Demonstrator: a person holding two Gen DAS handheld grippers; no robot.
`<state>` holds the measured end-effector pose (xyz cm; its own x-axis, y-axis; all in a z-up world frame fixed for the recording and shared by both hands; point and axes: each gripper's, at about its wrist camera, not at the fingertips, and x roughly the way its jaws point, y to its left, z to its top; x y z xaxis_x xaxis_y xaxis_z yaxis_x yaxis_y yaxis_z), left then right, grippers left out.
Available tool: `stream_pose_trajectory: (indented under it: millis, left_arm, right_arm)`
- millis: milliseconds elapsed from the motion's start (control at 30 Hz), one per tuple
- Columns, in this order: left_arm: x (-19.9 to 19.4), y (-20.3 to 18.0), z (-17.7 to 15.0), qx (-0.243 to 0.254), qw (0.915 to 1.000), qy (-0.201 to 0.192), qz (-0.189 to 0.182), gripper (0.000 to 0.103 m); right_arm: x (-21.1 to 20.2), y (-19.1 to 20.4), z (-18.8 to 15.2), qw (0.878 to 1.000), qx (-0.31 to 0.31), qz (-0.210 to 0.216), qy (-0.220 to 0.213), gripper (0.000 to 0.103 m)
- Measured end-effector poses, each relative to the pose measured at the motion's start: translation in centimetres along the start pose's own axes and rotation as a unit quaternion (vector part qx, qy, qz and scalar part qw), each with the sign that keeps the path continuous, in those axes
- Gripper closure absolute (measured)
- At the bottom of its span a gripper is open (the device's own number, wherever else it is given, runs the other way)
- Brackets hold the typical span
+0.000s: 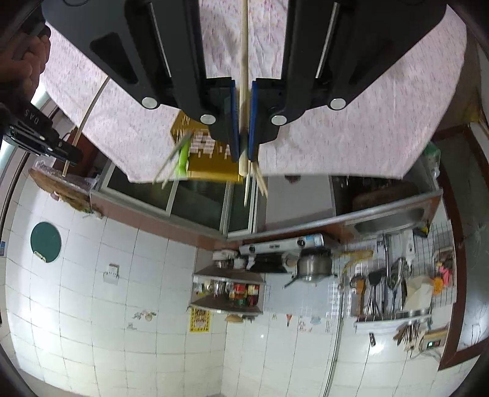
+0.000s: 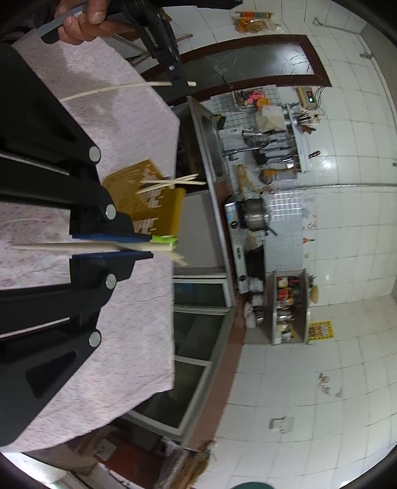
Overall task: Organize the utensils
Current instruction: 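Lower both chopsticks into the caddy opening with both tools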
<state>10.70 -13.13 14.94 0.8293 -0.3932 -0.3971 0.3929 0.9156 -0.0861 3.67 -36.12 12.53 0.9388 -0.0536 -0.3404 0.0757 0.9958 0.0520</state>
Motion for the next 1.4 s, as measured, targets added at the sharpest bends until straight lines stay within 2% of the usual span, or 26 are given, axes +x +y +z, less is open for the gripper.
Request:
stream_pose_trajectory:
  millis: [333,533,667,900,1400]
  left_arm:
    - [1.3,-0.4,9.1,0.01,0.9971,-0.076,-0.006,0.099]
    - [3.2,-0.9,12.3,0.011,0.9948,-0.1,-0.014,0.099]
    - [4.8,-1.2,13.5,0.013,0.994,-0.108,-0.013,0.099]
    - [8.0,-1.0,14.2,0.01,0.9945,-0.104,-0.015,0.099]
    - [14.0,0.5,9.9,-0.005,0.9954,-0.096,-0.003,0.099]
  right_arm:
    - [0.7,1.8,8.4,0.998,-0.02,0.01,-0.067,0.097]
    - [2.3,3.0,11.7,0.996,-0.026,0.02,-0.088,0.097]
    - [3.7,3.6,12.7,0.995,-0.024,0.025,-0.091,0.097]
    - [6.5,4.1,13.5,0.996,-0.023,0.031,-0.086,0.097]
    - [13.0,4.9,9.5,0.999,-0.013,0.03,-0.041,0.097]
